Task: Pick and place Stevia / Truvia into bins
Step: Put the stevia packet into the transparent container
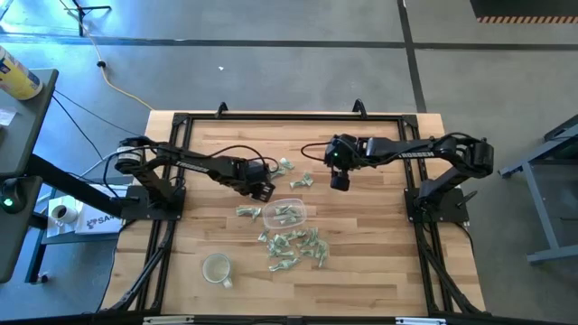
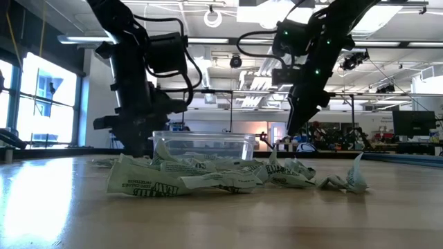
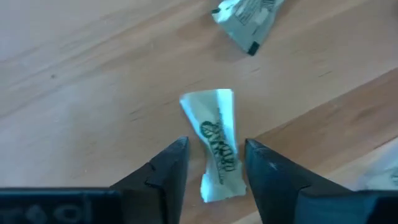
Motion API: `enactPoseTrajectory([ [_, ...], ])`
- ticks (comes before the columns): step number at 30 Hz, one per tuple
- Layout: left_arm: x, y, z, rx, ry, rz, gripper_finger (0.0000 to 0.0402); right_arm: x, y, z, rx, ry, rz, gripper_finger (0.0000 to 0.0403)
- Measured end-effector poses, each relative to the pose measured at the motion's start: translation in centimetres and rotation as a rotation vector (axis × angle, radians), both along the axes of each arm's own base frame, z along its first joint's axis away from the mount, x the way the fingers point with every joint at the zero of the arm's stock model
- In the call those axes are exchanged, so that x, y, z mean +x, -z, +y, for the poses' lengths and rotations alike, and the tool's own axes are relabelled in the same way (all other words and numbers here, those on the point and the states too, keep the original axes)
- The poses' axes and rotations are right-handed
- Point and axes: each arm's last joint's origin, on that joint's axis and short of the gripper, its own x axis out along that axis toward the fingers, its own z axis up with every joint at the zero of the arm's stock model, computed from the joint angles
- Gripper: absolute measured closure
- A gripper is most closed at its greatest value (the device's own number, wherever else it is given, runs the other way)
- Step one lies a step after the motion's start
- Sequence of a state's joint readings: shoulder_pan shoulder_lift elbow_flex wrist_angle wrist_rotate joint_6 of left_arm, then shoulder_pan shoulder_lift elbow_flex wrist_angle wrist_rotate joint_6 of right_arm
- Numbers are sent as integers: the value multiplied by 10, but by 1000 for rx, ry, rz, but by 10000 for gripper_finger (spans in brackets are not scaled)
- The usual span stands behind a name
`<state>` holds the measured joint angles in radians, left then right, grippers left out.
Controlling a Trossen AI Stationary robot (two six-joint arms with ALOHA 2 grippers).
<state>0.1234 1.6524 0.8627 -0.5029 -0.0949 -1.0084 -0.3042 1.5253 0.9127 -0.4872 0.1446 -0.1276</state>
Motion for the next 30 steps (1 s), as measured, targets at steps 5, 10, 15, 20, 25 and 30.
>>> enactPoseTrajectory([
  [5, -2, 1, 0, 27, 47, 23, 276, 0, 0, 0, 5, 14, 2, 148],
  [10, -2, 2, 1, 45, 106, 39, 337, 0, -1, 0, 20, 34, -14, 150],
  [15, -1, -4, 1, 58, 160, 25, 381, -1, -19, 7, -40, 20, -97, 161],
  [20, 17, -30, 1, 58, 252, -79, 381, -12, -37, 12, -88, 46, -128, 172],
  [25, 41, -66, -2, 105, 360, -207, 376, -24, -41, 15, -69, 47, -73, 177],
  [30, 55, -83, -17, 60, 485, -342, 380, -28, -30, 20, 34, -60, -50, 178],
])
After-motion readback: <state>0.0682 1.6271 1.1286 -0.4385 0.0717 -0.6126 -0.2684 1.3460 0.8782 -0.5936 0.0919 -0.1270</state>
